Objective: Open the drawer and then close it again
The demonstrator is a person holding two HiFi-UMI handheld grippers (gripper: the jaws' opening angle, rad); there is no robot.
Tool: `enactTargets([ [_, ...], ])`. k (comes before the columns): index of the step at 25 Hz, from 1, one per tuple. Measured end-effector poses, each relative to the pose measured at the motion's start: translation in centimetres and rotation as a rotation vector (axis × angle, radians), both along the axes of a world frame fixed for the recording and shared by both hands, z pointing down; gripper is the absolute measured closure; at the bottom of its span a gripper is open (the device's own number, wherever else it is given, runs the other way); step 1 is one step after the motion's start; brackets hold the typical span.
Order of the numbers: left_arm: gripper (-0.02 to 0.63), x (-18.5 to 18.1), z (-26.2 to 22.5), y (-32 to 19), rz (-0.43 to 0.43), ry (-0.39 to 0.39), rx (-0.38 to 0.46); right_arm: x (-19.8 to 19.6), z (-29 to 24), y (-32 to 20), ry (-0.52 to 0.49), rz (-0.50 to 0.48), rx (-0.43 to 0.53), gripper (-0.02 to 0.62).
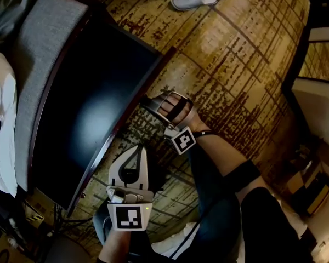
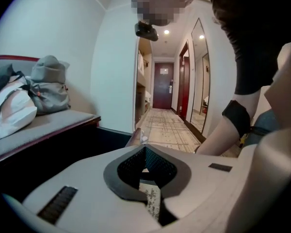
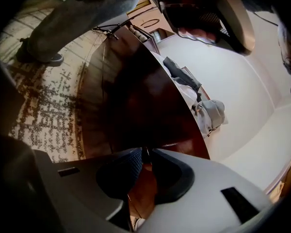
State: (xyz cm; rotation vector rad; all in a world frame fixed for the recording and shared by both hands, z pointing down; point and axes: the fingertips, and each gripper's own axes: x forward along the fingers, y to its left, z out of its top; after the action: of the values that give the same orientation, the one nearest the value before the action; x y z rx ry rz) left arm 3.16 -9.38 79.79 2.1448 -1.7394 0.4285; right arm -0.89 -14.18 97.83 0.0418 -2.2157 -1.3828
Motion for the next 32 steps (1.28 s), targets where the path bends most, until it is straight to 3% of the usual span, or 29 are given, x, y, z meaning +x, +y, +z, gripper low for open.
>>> enactTargets([
  [6,0.604,0.6,-1.0,0.0,0.031,0.003,-0.007,1.6,0.0,0.7,0.048,-0.014,-0.017,0.522],
  [12,0.604,-0.3,-3.3,-0.9,-0.011,0.005,0.01,2.3,-0.1,0.8,0.098,0.006,-0.101,0.483],
  [16,0.604,-1.6,-6.5,-0.8,-0.032,-0.005,-0.004,3.1,-3.6,1.5,0.124,-0.006,-0.138,0.482],
  [23,0.604,-4.0,-17.9,1.2,-0.159,-0.049,-0.012,4.1,-18.9,0.9,0.104,0.086,-0.27,0.512],
  [28,0.604,-6.8,-27.9,4.4,-0.267,-0.057,-0.041,1.6,-33.2,0.7,0.022,0.125,-0.342,0.583],
  [32,0.604,-9.9,-34.3,7.3,-0.389,-0.06,-0.028,-1.4,-42.4,1.1,-0.029,0.128,-0.411,0.594],
])
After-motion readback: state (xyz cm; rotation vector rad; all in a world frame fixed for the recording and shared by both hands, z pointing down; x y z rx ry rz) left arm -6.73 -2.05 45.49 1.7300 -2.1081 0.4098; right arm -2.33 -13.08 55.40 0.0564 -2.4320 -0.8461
